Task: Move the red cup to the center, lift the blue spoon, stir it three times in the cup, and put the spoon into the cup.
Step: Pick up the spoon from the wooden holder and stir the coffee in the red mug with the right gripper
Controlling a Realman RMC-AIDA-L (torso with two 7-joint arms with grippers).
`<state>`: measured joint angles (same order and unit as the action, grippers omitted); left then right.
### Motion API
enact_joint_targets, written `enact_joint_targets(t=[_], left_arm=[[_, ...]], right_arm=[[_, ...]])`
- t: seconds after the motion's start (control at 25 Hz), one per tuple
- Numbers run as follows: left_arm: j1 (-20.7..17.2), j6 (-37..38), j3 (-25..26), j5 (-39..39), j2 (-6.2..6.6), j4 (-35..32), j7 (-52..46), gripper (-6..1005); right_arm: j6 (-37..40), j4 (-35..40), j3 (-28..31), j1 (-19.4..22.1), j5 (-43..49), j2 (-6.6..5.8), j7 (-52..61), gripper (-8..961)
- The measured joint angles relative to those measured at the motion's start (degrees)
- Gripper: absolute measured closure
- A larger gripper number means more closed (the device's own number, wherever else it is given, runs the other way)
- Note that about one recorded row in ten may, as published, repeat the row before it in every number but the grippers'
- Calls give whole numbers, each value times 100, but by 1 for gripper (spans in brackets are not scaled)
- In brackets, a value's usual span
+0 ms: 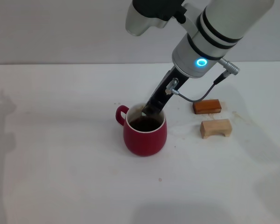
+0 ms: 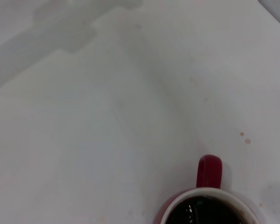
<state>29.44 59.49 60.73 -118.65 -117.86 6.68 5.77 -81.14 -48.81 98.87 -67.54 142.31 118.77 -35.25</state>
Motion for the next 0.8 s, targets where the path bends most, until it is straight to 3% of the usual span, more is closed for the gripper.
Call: enact_joint_targets(t=[0.8], left_arm=[[0, 27, 9, 0, 0, 0, -6, 842]], right_arm=[[53, -4, -209, -14, 42, -3, 67, 774]])
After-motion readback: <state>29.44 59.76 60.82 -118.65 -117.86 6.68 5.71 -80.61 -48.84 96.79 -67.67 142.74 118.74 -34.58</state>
